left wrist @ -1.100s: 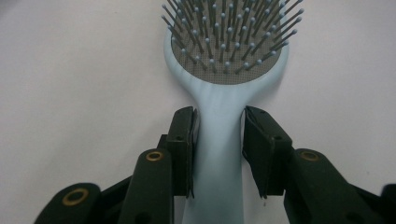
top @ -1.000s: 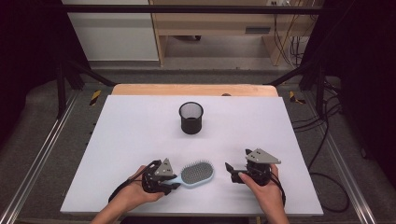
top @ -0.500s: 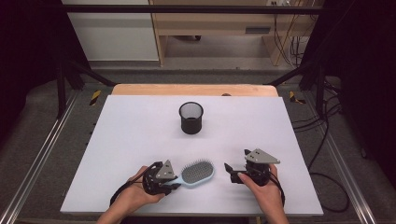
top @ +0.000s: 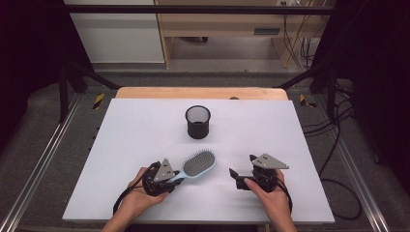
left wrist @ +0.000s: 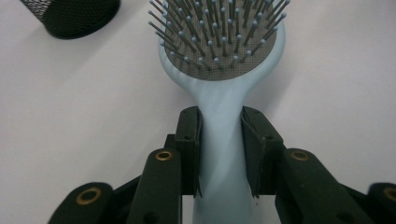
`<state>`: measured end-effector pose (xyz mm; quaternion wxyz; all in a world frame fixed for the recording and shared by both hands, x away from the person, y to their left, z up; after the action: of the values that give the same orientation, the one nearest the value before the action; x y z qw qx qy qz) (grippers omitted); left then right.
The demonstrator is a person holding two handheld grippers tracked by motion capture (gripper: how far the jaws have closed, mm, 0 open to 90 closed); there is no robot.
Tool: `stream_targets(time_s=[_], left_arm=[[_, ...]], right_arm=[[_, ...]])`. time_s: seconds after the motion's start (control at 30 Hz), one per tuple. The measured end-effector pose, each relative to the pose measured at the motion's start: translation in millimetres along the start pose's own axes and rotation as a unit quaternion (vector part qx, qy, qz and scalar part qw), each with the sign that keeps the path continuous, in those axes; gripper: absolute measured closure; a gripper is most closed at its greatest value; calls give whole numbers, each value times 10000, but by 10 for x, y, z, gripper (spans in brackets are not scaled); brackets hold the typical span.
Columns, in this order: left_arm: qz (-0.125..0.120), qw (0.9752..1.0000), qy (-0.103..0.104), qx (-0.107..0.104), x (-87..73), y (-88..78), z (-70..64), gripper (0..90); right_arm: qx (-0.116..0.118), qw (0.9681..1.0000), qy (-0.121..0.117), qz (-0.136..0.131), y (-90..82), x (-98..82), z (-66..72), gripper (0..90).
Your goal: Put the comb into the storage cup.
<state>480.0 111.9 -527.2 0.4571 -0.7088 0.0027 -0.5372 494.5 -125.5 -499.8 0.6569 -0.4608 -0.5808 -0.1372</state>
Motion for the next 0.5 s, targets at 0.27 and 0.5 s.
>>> stream_targets(time_s=[0.27,0.5], left_arm=[[-200,9998,48,-13,43,26,-21,695],[-467,9989,-62,68,113,-9,16,695]], right_arm=[[329,9991,244,-102,71,54,170,87],[710,9963,483,-57,187,84,355,65]])
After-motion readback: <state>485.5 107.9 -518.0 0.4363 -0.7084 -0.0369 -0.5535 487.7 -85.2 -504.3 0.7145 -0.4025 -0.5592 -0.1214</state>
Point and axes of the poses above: each handheld gripper's, and its own axes: y roughly forward along the jaws, x roughly out of its top, z roughly to its left, the point moved 9 cm from there along y, roughly forward along the jaws, and after that the axes turned 12 degrees about -y, right-handed, at the moved point
